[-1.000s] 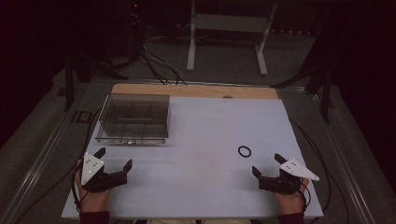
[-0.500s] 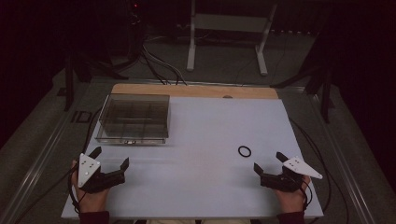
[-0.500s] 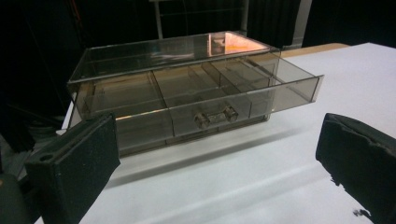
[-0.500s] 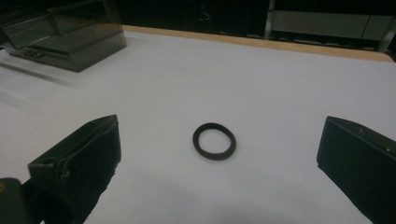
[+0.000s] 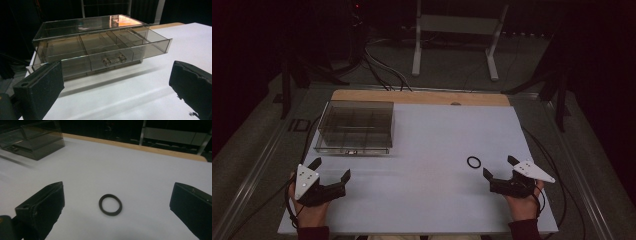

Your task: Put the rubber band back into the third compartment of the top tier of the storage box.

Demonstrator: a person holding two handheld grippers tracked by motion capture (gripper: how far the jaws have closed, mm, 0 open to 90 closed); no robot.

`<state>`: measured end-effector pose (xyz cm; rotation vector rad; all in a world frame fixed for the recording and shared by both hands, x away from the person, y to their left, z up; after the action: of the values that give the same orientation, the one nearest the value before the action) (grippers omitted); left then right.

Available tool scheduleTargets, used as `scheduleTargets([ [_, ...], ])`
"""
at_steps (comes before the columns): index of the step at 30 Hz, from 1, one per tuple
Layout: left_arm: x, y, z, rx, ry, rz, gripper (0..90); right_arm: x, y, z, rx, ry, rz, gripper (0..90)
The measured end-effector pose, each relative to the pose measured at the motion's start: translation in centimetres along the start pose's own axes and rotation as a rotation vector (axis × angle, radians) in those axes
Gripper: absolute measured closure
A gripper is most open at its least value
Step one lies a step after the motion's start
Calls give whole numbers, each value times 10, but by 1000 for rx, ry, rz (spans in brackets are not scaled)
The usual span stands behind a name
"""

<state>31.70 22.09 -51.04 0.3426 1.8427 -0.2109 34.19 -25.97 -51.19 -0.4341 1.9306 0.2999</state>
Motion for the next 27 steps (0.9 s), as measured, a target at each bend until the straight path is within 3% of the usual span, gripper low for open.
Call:
scheduleTargets([
  [16,2,-1,2,-4,10,6,5,-19,0,28,36,77,-30,1],
  [21,3,-4,3,5,16,12,5,-20,-4,33,39,92,-25,1],
  [27,4,-5,4,11,22,10,5,-15,-11,47,14,159,5,3],
])
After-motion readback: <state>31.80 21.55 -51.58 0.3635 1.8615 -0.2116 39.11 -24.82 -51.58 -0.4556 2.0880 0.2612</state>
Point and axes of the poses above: each handheld gripper's, and its own axes: z roughly forward along the jaws, x roughly out of its underside, y roughly to its left, the point moved 10 cm from there along z, roughly forward along the jaws
